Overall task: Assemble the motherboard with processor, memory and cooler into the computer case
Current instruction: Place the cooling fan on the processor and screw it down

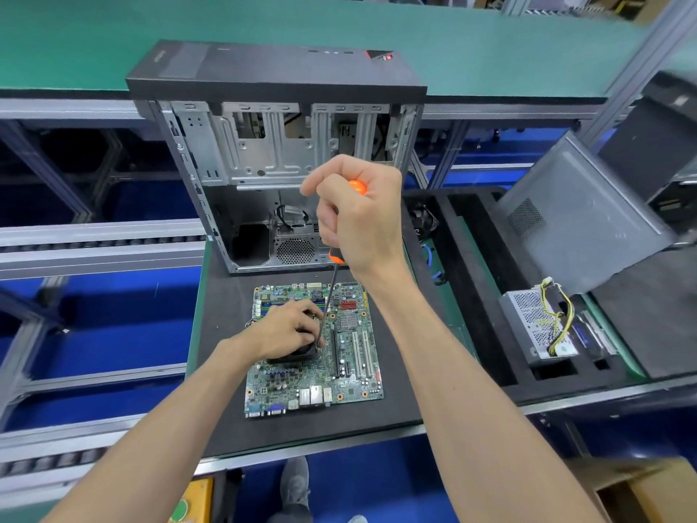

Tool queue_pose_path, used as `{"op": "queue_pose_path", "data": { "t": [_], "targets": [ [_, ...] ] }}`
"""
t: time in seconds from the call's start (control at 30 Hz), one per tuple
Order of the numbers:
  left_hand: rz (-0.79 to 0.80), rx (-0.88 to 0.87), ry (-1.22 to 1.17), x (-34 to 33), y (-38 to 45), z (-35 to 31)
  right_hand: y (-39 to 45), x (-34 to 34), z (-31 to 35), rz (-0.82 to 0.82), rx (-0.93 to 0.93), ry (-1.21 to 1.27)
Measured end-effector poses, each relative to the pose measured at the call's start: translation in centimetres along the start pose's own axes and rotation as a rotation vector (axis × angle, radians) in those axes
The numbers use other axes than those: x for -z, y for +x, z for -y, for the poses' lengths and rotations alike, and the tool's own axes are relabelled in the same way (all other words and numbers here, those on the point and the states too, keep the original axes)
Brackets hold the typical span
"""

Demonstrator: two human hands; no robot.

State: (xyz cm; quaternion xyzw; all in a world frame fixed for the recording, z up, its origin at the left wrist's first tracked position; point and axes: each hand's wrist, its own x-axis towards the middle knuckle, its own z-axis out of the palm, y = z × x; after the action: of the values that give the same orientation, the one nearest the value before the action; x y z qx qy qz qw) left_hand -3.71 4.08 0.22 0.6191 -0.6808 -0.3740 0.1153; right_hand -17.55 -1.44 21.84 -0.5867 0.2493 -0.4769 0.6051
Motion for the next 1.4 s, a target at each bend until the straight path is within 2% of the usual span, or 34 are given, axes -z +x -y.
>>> {"op": "queue_pose_path", "data": {
  "t": [0.57,0.67,0.83,0.9,1.0,1.07,1.17,1.2,1.27,1.33,1.4],
  "targets": [
    [-0.044,0.006,0.026,-0.1,-0.3,-0.7,-0.3,-0.2,0.1,0.06,-0.016,0.018],
    [-0.049,0.004,0.033,-0.1,-0.3,-0.6,-0.4,-0.1,-0.1,0.204,-0.047,0.064],
    [-0.046,0.026,0.046,-0.2,-0.1,-0.7,0.4,0.5,0.1,0.642,-0.124,0.068],
    [-0.045,0.024,0.062,-0.3,0.0,-0.7,0.5,0.8,0.2,0.681,-0.149,0.091],
    [-0.046,0.023,0.08,-0.4,0.0,-0.5,0.4,1.1,-0.2,0.507,-0.125,0.104],
    [-0.07,0.007,0.087,-0.7,-0.1,-0.4,0.1,0.7,-0.4,0.252,-0.073,0.075],
    [-0.094,0.007,0.088,-0.9,-0.3,-0.6,-0.3,-0.2,-1.1,-0.189,0.067,-0.115],
    [-0.093,0.016,0.088,-0.9,-0.4,-0.8,-0.3,-0.4,-1.3,-0.288,0.103,-0.184],
    [-0.142,0.022,0.044,-0.6,-0.6,-1.7,-0.3,-0.8,-1.5,-0.37,0.133,-0.251],
    [-0.373,-0.065,-0.119,-0.1,-1.4,-3.9,-0.3,-1.3,-1.5,-0.381,0.144,-0.278],
    [-0.712,-0.17,-0.339,0.5,-2.2,-7.6,-0.4,-1.9,-1.5,-0.389,0.157,-0.326]
  ]
}}
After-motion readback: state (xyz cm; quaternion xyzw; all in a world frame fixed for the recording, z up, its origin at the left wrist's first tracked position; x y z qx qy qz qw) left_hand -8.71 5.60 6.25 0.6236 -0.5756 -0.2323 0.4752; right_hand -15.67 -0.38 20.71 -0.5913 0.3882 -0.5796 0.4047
